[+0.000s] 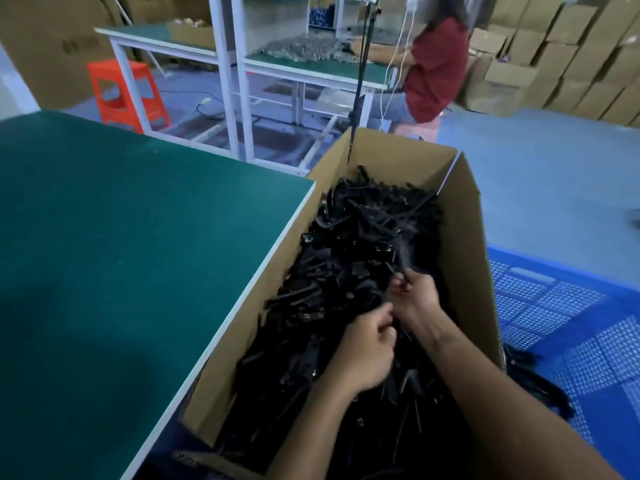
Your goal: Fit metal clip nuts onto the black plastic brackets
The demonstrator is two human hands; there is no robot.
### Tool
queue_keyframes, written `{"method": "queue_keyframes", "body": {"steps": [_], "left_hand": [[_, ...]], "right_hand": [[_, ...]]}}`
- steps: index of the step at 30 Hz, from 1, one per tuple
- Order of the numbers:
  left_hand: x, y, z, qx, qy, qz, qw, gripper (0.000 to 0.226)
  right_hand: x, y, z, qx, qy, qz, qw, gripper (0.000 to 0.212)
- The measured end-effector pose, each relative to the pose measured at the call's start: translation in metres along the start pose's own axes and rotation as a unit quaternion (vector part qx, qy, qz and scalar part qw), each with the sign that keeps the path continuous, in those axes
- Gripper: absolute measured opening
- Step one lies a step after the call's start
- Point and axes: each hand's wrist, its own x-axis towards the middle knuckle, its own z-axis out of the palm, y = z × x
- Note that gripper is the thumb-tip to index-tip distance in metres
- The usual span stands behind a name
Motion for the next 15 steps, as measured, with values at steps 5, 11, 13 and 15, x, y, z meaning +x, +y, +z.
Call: {"method": "queue_keyframes", "body": {"steps": [5, 11, 13, 15], "left_hand": [[-0.021, -0.016, 0.013, 0.034, -0.091, -0.047, 0.994, 0.047], [-0.038, -0.028, -0.003, 0.0, -0.042, -0.081, 0.996, 0.043], [-0.043, -0.032, -0.013, -0.014, -0.027, -0.085, 0.996, 0.043], [-0.046, -0.032, -0.023, -0.019, -0.015, -0.084, 0.996, 0.043]], "right_hand": [[0.064, -0.035, -0.047, -0.013, 0.087, 0.029, 0.996, 0.032], [0.093, -0.047, -0.076, 0.147, 0.094, 0.018, 0.985, 0.031], [0.089, -0.042, -0.075, 0.162, 0.081, 0.017, 0.983, 0.03], [0.078, -0.034, -0.067, 0.129, 0.062, 0.038, 0.989, 0.04]]}}
